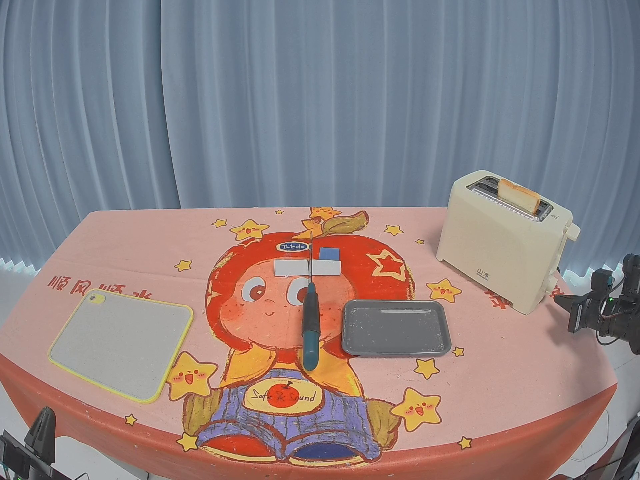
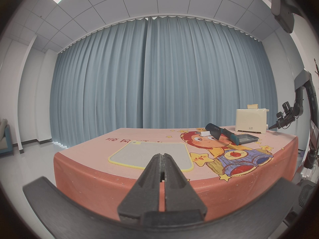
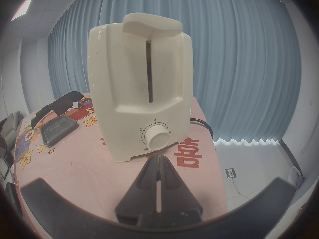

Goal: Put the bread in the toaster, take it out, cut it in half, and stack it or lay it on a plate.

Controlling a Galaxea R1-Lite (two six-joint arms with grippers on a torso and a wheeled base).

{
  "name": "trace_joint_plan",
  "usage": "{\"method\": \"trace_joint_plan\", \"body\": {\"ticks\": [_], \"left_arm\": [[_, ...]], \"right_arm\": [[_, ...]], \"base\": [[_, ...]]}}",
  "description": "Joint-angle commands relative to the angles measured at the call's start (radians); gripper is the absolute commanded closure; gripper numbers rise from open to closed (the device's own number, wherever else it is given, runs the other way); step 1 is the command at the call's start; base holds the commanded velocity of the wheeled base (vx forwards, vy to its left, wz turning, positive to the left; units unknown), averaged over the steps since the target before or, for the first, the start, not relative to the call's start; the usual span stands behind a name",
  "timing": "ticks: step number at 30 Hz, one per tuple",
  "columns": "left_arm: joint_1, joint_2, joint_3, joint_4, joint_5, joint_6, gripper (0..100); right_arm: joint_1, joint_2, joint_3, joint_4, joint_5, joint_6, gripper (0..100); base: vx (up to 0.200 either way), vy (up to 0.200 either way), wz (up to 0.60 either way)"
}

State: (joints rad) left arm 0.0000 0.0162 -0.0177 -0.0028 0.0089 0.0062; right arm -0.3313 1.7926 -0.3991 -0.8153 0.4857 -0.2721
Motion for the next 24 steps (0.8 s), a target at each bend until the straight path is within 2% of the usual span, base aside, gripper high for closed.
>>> {"method": "trace_joint_plan", "body": {"ticks": [1,24], "left_arm": [[0.000,-0.016,0.018,0.000,0.000,0.000,100],[0.000,-0.016,0.018,0.000,0.000,0.000,100]], "right_arm": [[-0.002,0.027,-0.003,-0.016,0.001,0.002,100],[0.011,0.068,-0.018,-0.039,0.001,0.004,100]], "base": [[0.000,0.000,0.00],[0.000,0.000,0.00]]}}
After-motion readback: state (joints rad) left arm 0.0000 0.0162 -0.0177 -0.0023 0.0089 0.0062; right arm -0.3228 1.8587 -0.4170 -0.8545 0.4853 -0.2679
